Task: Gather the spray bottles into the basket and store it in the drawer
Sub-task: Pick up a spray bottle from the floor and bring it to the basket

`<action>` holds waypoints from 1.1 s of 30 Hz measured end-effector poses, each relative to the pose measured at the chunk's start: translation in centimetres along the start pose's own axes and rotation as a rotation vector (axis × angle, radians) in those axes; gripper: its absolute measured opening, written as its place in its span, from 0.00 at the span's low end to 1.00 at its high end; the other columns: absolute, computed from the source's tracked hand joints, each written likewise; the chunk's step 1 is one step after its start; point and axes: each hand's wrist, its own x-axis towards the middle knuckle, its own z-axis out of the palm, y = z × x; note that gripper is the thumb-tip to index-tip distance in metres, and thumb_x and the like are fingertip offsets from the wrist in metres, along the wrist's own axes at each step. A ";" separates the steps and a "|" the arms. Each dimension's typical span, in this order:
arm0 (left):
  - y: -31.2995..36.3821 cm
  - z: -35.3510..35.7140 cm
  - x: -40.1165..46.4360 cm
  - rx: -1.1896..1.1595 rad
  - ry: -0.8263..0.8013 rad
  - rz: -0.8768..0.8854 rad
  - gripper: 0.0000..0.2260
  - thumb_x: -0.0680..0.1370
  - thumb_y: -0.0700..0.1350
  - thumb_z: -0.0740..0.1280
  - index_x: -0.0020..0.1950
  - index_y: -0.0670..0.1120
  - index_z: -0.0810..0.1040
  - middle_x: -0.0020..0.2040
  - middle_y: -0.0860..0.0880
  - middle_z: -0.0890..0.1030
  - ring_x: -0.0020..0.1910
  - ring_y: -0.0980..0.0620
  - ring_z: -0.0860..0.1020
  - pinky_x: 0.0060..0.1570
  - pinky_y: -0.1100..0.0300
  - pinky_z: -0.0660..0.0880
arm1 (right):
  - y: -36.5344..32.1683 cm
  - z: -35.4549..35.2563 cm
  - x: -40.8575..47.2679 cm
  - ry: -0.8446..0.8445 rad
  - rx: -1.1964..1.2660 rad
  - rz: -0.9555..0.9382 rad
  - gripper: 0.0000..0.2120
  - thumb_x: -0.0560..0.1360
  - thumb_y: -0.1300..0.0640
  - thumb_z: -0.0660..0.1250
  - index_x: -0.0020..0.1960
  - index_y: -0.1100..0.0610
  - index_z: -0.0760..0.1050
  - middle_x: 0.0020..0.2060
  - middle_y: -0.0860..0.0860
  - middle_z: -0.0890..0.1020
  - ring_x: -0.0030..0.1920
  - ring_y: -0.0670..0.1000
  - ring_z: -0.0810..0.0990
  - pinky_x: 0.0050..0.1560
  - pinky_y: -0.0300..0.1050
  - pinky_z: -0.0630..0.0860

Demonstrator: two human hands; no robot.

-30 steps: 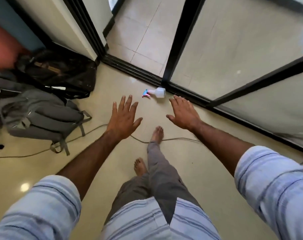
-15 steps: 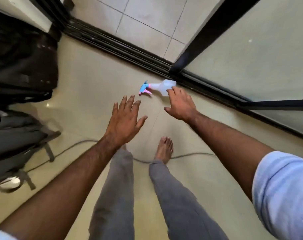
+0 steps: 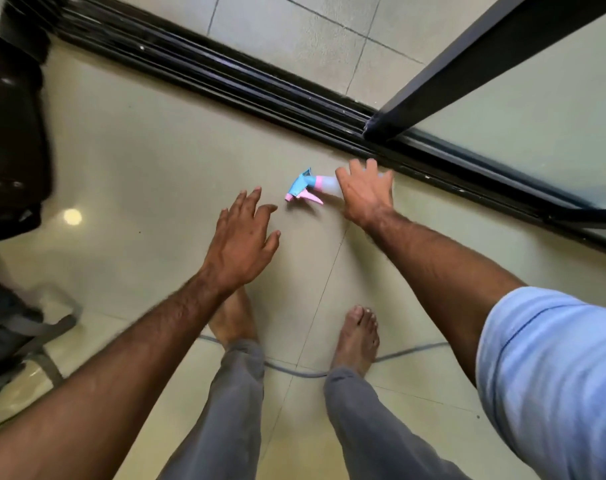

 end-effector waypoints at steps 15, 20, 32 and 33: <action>16.3 -17.5 -16.4 -0.955 -0.291 -0.103 0.13 0.75 0.60 0.69 0.54 0.54 0.80 0.48 0.54 0.85 0.49 0.56 0.83 0.50 0.55 0.79 | 0.1 -20.7 -32.5 -0.374 1.842 0.290 0.17 0.77 0.62 0.68 0.65 0.55 0.75 0.58 0.60 0.82 0.56 0.61 0.82 0.60 0.59 0.77; 23.8 -26.5 -24.6 -0.814 -0.427 0.063 0.14 0.78 0.58 0.64 0.59 0.56 0.81 0.60 0.51 0.83 0.59 0.52 0.81 0.62 0.49 0.78 | 1.8 -30.2 -43.1 -0.232 1.869 0.325 0.15 0.78 0.55 0.69 0.64 0.48 0.76 0.58 0.54 0.84 0.59 0.57 0.83 0.62 0.55 0.78; 44.7 -31.4 -42.9 -0.488 -0.628 0.536 0.19 0.83 0.52 0.62 0.72 0.46 0.70 0.59 0.54 0.80 0.56 0.63 0.80 0.53 0.66 0.76 | 12.2 -35.6 -70.2 0.451 1.954 0.441 0.22 0.75 0.60 0.72 0.67 0.55 0.75 0.61 0.53 0.83 0.62 0.55 0.81 0.66 0.54 0.76; 46.4 -30.0 -44.9 -0.481 -0.647 0.557 0.19 0.83 0.52 0.61 0.72 0.46 0.70 0.60 0.54 0.80 0.58 0.62 0.80 0.55 0.65 0.76 | 13.3 -34.6 -73.2 0.506 1.961 0.468 0.20 0.75 0.59 0.72 0.66 0.56 0.75 0.60 0.53 0.83 0.61 0.54 0.82 0.65 0.51 0.77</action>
